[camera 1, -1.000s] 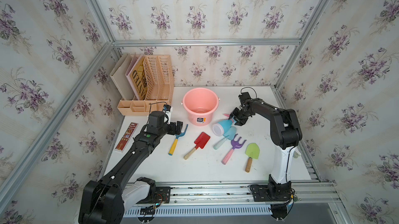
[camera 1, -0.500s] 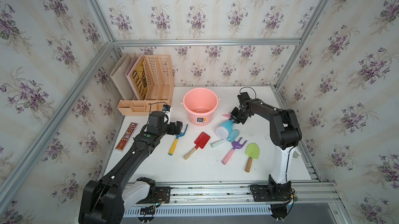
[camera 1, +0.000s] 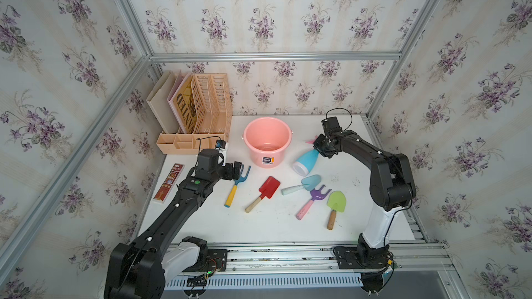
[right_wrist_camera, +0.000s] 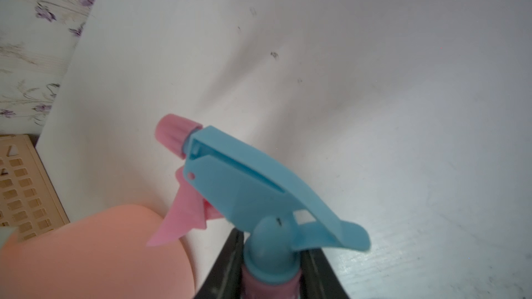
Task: Organize the gardening tools
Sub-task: Adjust the gardening tool at the center of the board.
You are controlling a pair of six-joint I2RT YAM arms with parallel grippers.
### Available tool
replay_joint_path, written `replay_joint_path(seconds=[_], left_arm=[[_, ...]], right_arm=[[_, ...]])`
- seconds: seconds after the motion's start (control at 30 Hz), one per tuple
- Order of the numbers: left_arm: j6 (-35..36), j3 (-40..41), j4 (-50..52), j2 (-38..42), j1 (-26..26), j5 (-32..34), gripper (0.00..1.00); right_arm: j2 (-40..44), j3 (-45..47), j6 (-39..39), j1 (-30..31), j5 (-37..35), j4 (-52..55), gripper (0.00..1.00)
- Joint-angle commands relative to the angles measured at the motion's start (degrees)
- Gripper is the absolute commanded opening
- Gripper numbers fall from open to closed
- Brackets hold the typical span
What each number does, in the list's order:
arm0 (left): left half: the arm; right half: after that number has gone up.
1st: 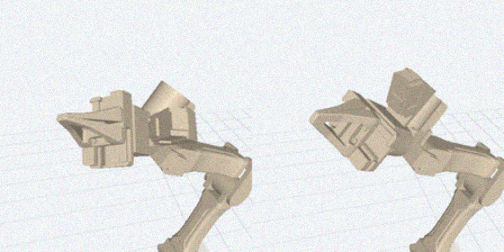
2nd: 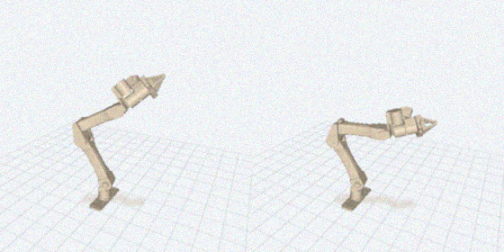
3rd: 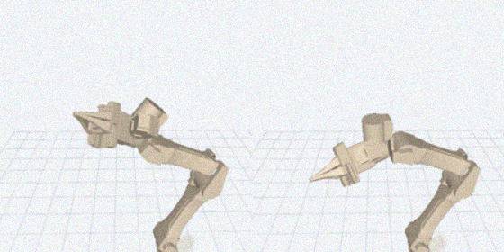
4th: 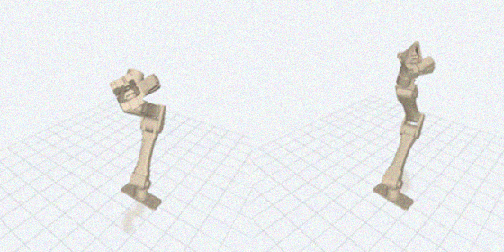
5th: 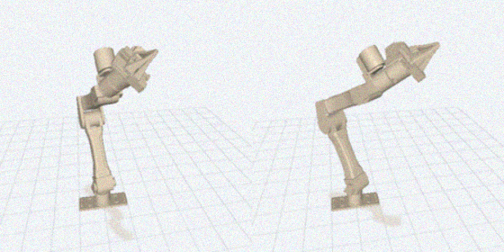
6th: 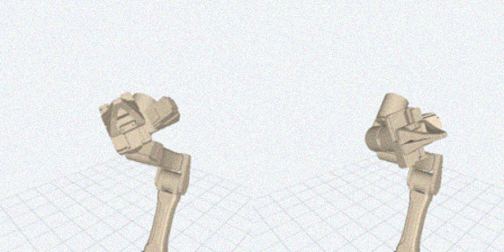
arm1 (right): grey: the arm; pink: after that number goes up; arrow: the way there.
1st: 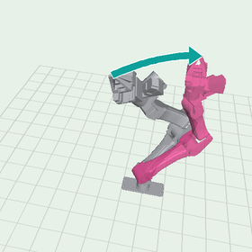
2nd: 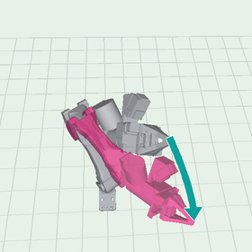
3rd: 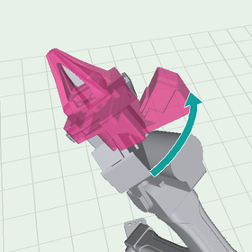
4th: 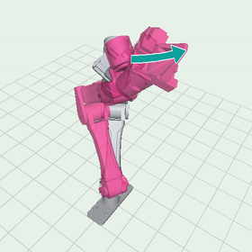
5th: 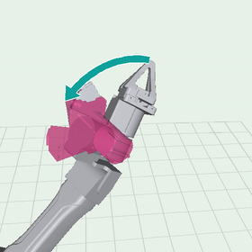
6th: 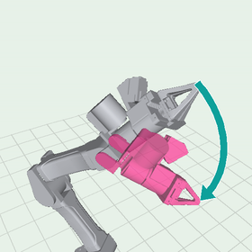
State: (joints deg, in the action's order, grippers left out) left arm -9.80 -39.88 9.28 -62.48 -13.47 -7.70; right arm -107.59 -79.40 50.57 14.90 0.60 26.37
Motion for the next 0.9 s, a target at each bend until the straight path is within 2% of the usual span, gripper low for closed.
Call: replay_joint_path(seconds=[0.0,0.17,0.47,0.6,0.87], left_arm=[[-0.6,0.2,0.0,0.6,0.1,0.8,0.99],[-0.7,0.7,0.0,1.3,0.1,1.4,0.99],[-0.9,1.6,-0.5,2.3,0.1,2.2,0.99],[-1.2,2.5,-1.2,2.9,0.1,2.5,0.99],[-1.4,4.5,-3.3,5.2,-0.1,4.1,0.99]], right_arm=[[1.7,-1.6,-1.2,0.4,-9.3,-3.5,0.00],[1.9,-7.3,-6.1,1.4,-23.5,-3.8,0.00],[-2.3,-12.0,-17.5,1.6,-43.2,-13.8,0.00],[-4.7,-10.2,-23.2,2.0,-48.7,-24.6,0.00],[-12.3,-5.9,-36.8,4.8,-54.5,-50.8,0.00]])
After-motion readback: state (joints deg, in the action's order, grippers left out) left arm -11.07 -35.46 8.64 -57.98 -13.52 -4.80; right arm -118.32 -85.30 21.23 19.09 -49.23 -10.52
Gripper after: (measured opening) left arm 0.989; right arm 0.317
